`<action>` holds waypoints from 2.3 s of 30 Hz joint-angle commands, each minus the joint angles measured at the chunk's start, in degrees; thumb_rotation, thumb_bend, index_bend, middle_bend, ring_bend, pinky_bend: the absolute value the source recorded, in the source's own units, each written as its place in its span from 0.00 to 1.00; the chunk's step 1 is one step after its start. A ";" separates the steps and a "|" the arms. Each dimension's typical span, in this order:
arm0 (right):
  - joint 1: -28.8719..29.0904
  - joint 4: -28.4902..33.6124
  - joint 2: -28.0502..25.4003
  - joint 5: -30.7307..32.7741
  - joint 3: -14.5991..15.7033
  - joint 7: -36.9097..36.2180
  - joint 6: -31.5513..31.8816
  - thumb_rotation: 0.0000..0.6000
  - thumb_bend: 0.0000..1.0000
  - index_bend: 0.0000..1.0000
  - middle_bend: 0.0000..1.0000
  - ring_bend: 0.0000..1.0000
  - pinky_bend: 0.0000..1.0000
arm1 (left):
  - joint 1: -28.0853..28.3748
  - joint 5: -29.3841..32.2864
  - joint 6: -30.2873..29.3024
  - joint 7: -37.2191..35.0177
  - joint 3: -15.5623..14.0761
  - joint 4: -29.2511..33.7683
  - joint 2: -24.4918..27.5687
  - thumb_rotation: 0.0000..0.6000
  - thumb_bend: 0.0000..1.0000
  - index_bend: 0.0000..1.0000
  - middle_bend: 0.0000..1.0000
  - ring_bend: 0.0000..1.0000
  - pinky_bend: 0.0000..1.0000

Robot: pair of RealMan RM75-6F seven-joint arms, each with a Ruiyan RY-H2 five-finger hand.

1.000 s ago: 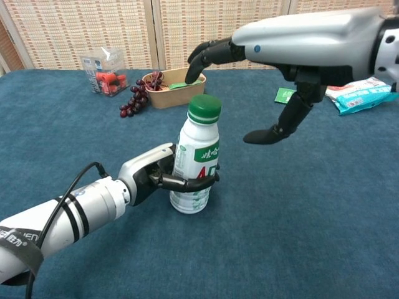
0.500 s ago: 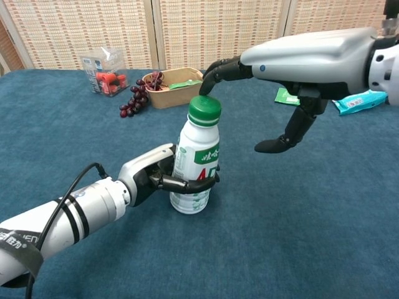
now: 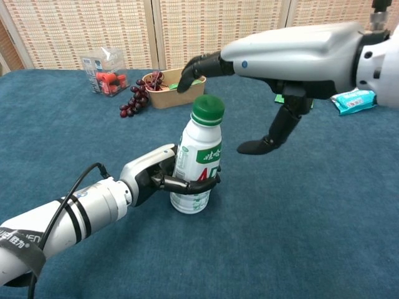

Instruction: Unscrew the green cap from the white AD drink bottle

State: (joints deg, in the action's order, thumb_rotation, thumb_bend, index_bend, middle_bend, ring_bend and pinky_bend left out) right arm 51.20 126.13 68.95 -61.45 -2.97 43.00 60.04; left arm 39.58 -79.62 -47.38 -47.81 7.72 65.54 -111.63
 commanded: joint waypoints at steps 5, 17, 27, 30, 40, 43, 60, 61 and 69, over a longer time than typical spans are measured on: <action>0.36 -1.79 2.95 2.17 -2.10 1.32 2.43 1.00 0.20 0.13 0.00 0.00 0.00 | -0.18 -0.34 -0.44 0.39 -0.20 0.13 0.09 1.00 1.00 0.63 0.79 0.33 0.00; 1.93 -2.72 5.14 6.02 -3.64 3.36 3.70 1.00 0.20 0.34 0.00 0.00 0.00 | -0.40 -0.27 -0.49 0.43 -0.18 0.37 0.33 1.00 1.00 0.63 0.79 0.33 0.00; 1.90 -2.85 6.02 6.24 -4.06 3.44 5.17 1.00 0.20 0.42 0.00 0.00 0.00 | -0.42 -0.39 -0.34 0.29 -0.35 0.34 0.36 1.00 1.00 0.63 0.79 0.33 0.00; 1.87 -3.02 6.76 6.15 -4.18 3.51 5.80 1.00 0.21 0.45 0.00 0.00 0.00 | -0.40 -0.45 -0.36 0.27 -0.34 0.21 0.28 1.00 1.00 0.63 0.79 0.33 0.00; 1.23 -3.35 7.83 4.94 -4.39 3.02 7.56 1.00 0.22 0.55 0.00 0.00 0.00 | -0.50 -0.64 -0.71 0.60 -0.40 0.14 0.23 1.00 1.00 0.63 0.79 0.33 0.00; 0.19 -2.79 6.71 3.48 -4.73 1.26 8.55 1.00 0.22 0.55 0.00 0.00 0.00 | -0.60 -0.81 -1.26 1.15 -0.36 -0.11 0.30 1.00 1.00 0.63 0.79 0.33 0.00; -9.79 -8.21 -4.17 -4.42 -0.12 -12.70 8.82 1.00 0.22 0.53 0.00 0.00 0.00 | -3.82 2.15 -7.05 19.33 0.36 12.89 10.89 1.00 1.00 0.63 0.78 0.32 0.00; -10.19 -8.72 -4.21 -4.98 0.35 -13.06 8.57 1.00 0.22 0.53 0.00 0.00 0.00 | -3.92 2.81 -7.09 21.43 0.35 13.50 11.29 1.00 1.00 0.62 0.78 0.31 0.00; -13.02 -14.89 -1.81 -7.64 4.32 -14.42 5.55 1.00 0.22 0.52 0.00 0.00 0.00 | -5.05 5.40 -13.58 45.78 -0.24 14.95 10.42 1.00 1.00 0.61 0.76 0.29 0.00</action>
State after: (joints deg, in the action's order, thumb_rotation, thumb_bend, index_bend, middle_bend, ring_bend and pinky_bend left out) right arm 38.80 112.30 66.37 -68.70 0.62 29.05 66.39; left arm 35.35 -75.83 -57.16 -11.97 7.68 79.53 -100.92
